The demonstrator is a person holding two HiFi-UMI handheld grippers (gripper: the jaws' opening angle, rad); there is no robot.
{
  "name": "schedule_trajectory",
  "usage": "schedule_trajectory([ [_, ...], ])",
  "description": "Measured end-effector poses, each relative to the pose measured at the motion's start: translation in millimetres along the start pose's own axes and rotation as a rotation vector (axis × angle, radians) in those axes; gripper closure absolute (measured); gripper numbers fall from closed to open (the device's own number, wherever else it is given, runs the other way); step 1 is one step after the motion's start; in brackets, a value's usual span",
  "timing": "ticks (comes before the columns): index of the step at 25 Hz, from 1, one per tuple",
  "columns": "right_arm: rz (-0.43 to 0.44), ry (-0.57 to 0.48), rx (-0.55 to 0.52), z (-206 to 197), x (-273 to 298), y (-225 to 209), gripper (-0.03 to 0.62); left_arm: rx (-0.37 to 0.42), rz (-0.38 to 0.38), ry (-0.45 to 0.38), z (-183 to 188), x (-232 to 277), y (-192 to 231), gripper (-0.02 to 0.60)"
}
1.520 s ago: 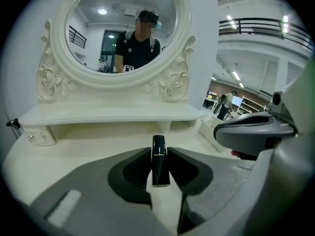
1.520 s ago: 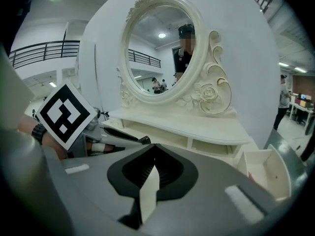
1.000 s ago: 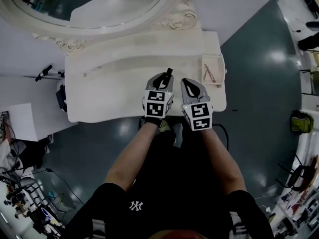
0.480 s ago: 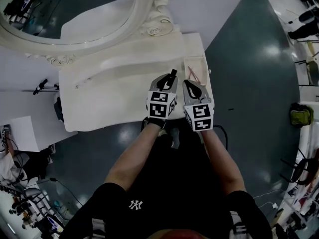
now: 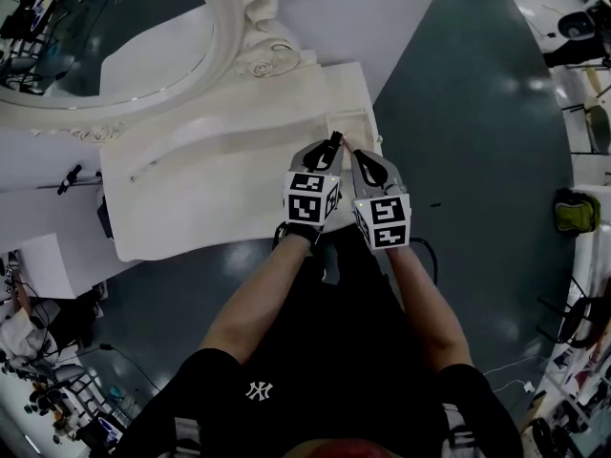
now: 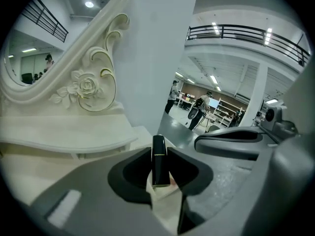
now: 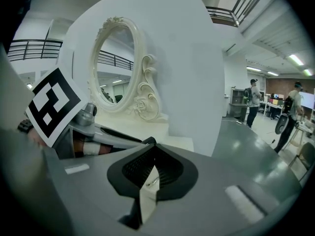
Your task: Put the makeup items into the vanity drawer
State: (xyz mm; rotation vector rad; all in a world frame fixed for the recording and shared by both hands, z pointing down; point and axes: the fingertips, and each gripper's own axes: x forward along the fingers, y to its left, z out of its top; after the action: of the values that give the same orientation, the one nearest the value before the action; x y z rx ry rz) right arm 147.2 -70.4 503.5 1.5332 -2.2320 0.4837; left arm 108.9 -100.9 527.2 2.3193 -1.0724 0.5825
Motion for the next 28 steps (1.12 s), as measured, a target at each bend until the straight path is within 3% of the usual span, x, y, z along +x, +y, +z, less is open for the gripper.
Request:
schedule_trajectory([
  [15,0.010,0.043,0.040,-16,20,-61,0.569,-0.032,0.007,0.094,-14,69,-15,0.486],
  [28,0.046,0.051,0.056,-14,34,-71,0.569,-0.040,0.012,0.155,-26,86,-14,0.483],
])
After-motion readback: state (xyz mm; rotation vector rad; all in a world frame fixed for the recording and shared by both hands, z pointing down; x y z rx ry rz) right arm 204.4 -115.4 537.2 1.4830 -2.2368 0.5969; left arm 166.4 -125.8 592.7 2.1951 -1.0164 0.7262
